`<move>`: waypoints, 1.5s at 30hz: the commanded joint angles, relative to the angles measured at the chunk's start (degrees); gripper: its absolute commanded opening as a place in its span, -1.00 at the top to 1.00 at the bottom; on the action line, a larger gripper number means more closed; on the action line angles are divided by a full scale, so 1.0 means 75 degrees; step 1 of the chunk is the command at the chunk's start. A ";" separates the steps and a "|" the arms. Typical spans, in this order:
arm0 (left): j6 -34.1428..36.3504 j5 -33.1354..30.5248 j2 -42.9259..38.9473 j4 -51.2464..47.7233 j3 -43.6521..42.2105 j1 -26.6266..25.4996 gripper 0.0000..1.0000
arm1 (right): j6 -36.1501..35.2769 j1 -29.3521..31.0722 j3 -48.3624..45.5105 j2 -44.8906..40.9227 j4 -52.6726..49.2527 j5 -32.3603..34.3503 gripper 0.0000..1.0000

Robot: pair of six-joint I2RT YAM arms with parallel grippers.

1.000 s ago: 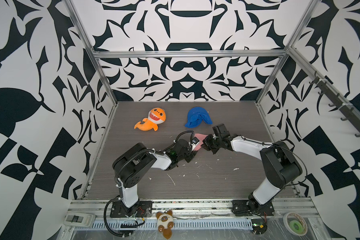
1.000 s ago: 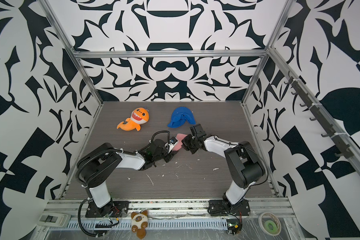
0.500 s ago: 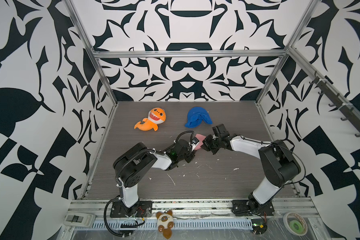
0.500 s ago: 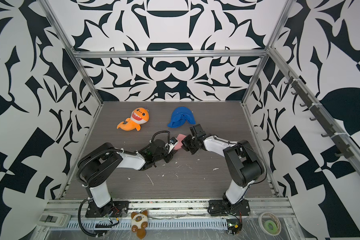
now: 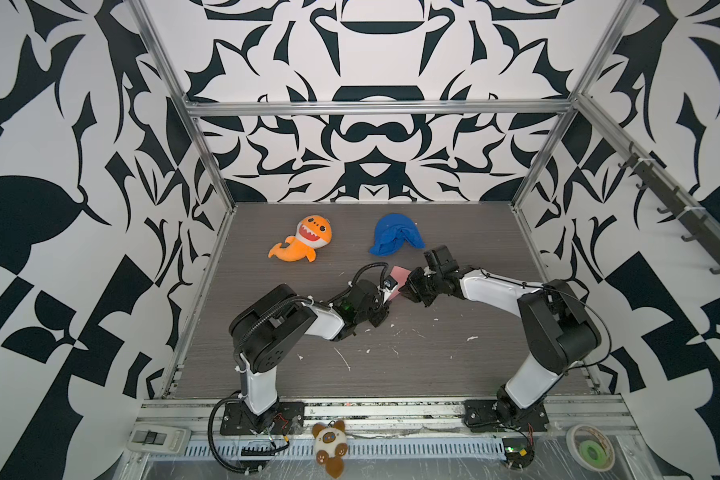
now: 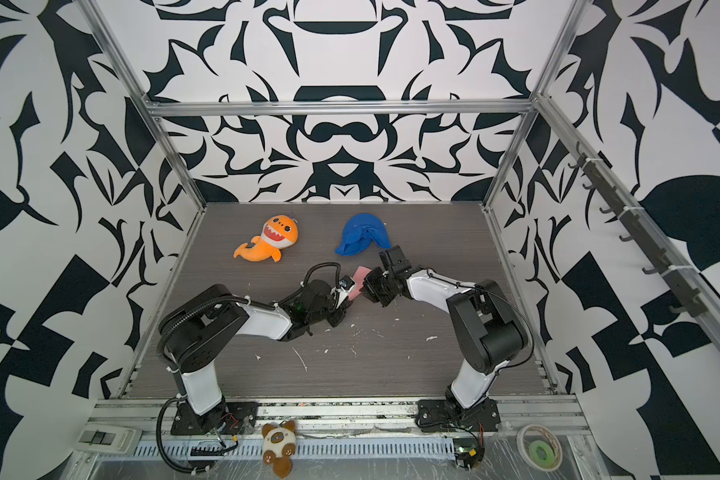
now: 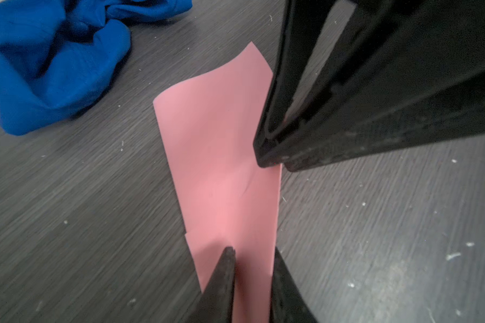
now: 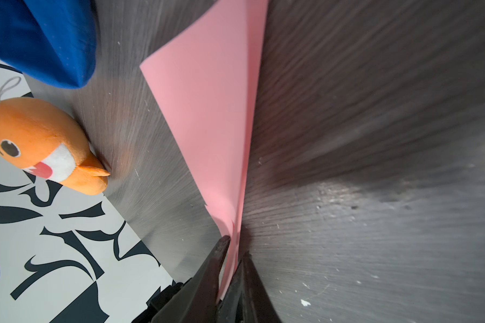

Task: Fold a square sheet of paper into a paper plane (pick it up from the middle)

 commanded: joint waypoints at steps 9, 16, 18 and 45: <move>-0.0319 0.0085 0.0147 -0.0248 0.0150 -0.0018 0.60 | -0.0307 -0.0024 0.0344 0.0060 -0.0134 -0.0043 0.59; -0.0641 0.0205 0.0169 -0.0622 0.0295 0.0005 0.63 | -0.0718 -0.0030 0.0496 -0.0271 -0.0422 0.0317 0.33; -0.0836 0.0235 0.0158 -0.0864 0.0384 0.0051 0.63 | -0.0876 -0.0065 0.0537 -0.0415 -0.0547 0.0504 0.26; -0.4260 0.1516 0.0110 -0.0343 -0.0166 0.0632 0.73 | -0.4752 -0.0318 -0.0157 -0.1136 -0.0328 0.1222 0.19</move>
